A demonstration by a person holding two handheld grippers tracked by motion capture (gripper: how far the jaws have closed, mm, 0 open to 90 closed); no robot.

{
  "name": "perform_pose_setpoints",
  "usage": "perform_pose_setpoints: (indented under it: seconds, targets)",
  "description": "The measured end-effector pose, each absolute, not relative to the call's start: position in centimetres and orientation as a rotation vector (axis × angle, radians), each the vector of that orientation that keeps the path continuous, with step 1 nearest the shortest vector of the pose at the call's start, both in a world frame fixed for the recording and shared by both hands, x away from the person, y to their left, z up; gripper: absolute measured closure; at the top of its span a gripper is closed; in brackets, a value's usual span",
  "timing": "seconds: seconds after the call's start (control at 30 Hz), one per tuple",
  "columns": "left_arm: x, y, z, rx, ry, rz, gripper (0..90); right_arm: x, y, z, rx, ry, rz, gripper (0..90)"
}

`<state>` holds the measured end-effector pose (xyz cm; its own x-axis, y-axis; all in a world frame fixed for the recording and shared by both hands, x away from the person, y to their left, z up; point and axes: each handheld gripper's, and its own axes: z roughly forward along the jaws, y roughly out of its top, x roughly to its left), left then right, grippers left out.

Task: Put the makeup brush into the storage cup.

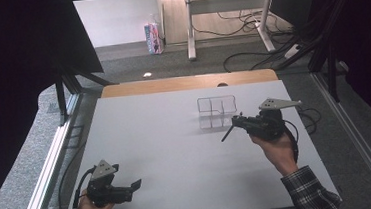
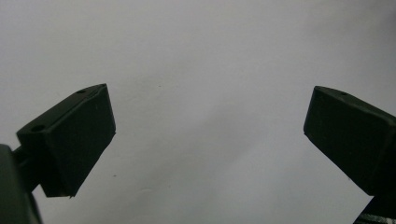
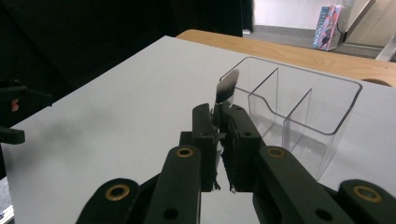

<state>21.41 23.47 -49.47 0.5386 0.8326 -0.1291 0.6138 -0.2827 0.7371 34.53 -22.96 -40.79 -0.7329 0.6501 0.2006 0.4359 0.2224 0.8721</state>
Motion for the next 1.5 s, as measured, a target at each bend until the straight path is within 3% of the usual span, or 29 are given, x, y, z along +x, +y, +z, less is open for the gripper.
perform_pose_setpoints:
  seconds: [1.5]
  targets:
    - [21.3,23.9,-49.5,1.992,1.190,0.372,2.2,40.5,-21.4,-35.9,1.044,2.186,1.509,83.3]
